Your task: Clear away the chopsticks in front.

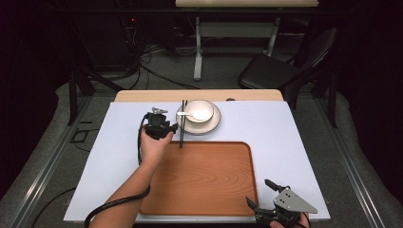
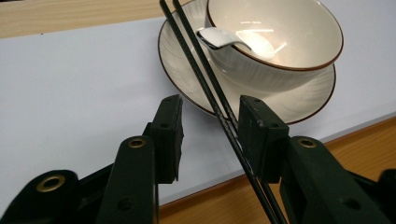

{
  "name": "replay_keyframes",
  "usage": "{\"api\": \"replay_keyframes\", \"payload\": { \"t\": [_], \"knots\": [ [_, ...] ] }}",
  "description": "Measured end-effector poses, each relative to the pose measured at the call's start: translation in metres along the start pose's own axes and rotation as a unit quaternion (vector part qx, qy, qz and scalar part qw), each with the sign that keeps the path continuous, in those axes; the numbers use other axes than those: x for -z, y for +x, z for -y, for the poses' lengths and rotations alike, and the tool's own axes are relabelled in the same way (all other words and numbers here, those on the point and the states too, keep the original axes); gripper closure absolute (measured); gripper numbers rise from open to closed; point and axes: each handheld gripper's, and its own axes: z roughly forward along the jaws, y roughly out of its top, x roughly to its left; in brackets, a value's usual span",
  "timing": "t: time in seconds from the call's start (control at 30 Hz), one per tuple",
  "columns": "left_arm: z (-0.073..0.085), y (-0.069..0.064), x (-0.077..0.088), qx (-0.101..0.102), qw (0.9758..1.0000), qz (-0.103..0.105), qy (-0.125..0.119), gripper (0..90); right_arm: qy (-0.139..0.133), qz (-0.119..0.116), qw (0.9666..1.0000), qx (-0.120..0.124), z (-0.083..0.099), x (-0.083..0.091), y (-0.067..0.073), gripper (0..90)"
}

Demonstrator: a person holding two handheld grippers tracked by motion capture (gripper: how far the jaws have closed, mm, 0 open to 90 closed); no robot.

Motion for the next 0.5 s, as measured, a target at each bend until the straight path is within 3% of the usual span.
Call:
{"api": "replay_keyframes", "payload": {
  "t": [0.2, 0.3, 0.37, 0.5],
  "knots": [
    [0.002, -0.009, -0.007, -0.03, 0.9994, 0.0, 0.017, 60.8, 0.001, -0.001, 1.0, 0.0, 0.0, 0.0, 0.0, 14.7],
    [0.002, -0.01, -0.01, -0.03, 0.9995, -0.005, 0.013, 60.9, 0.0, -0.002, 1.0, 0.0, 0.0, 0.0, 0.0, 14.7],
    [0.002, -0.01, -0.013, -0.019, 0.9997, -0.011, 0.008, 60.2, 0.0, -0.002, 1.0, 0.0, 0.0, 0.001, 0.0, 14.7],
    [0.003, -0.009, -0.016, -0.016, 0.9997, -0.012, 0.016, 64.0, 0.001, -0.003, 1.0, 0.0, 0.0, 0.001, 0.0, 14.7]
  ]
}}
